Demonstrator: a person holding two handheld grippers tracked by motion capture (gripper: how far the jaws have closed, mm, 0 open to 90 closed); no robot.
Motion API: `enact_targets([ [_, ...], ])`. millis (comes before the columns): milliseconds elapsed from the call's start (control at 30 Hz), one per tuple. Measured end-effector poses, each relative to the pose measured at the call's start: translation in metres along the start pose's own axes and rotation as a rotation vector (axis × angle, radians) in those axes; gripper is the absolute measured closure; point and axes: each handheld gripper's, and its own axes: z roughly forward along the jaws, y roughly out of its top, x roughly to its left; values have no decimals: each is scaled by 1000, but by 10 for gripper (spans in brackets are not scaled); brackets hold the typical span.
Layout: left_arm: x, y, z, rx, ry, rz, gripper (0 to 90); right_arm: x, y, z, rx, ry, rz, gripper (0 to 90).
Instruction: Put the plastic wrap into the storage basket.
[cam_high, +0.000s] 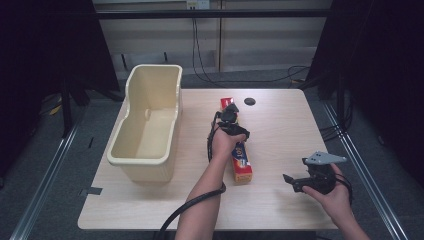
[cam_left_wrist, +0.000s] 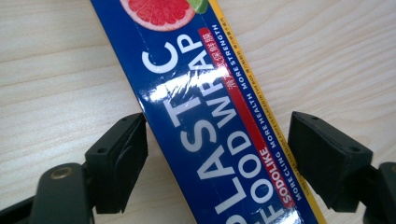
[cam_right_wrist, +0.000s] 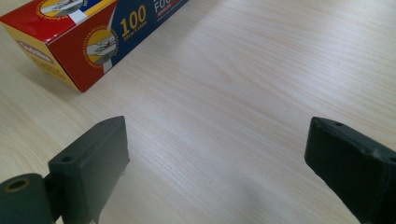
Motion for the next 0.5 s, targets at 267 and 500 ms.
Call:
enact_targets([
  [267,1,2,-2,22,0,-29,251,0,0,1,2,-1,-1,61],
  [500,5,0,-8,49,0,-22,318,1,0,1,3,-5,3,61],
])
